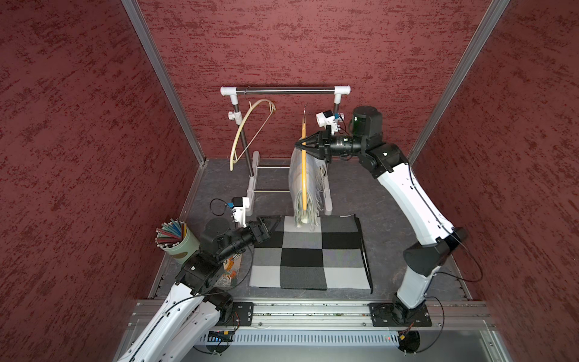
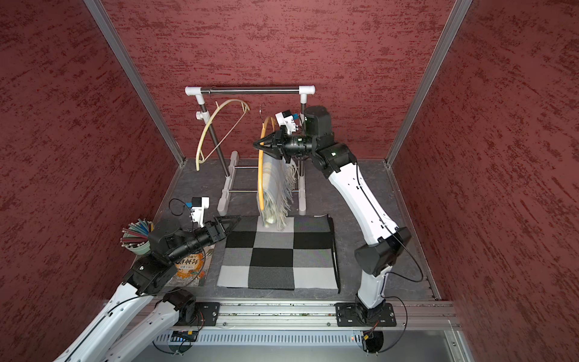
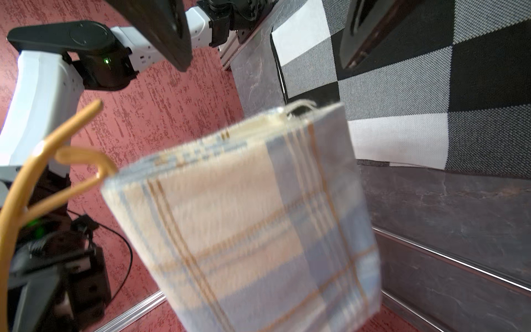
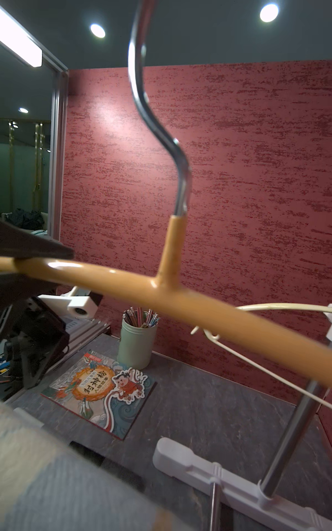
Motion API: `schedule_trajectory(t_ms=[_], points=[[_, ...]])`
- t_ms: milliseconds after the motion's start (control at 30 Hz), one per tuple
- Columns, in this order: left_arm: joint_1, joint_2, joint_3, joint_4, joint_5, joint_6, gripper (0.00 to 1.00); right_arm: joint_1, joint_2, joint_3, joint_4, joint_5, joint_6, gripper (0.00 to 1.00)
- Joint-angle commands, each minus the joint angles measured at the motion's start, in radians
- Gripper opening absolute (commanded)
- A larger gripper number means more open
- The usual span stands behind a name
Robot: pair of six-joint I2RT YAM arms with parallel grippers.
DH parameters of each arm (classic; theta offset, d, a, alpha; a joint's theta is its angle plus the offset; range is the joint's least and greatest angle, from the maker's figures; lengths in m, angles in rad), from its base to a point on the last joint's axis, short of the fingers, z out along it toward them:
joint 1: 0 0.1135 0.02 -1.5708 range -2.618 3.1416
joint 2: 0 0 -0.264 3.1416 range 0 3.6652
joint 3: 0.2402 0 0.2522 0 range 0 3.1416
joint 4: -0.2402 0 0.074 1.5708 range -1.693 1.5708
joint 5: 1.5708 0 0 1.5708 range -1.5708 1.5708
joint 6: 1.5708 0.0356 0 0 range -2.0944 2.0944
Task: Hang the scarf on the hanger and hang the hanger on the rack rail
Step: Adjust the scarf at the hanger, then place the hanger at the clothesline.
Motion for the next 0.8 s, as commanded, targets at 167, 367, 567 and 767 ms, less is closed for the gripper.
schedule_trajectory(t_ms=[167,367,567,767], points=[[-0.003,-0.082,0.003,-0.115,0.036,0.052,0.84,-0.025,0.316,0.426,0.13,0.083,0.18,0.0],[-0.003,-0.127,-0.031,-0.141,0.034,0.057,0.84,-0.038,0.357,0.394,0.31,0.123,0.254,0.0],[-0.003,-0.125,-0.04,-0.146,0.048,0.072,0.84,-0.038,0.351,0.387,0.445,0.099,0.304,0.0],[-0.003,-0.126,-0.057,-0.132,0.051,0.071,0.84,-0.036,0.32,0.359,0.471,0.082,0.341,0.0]])
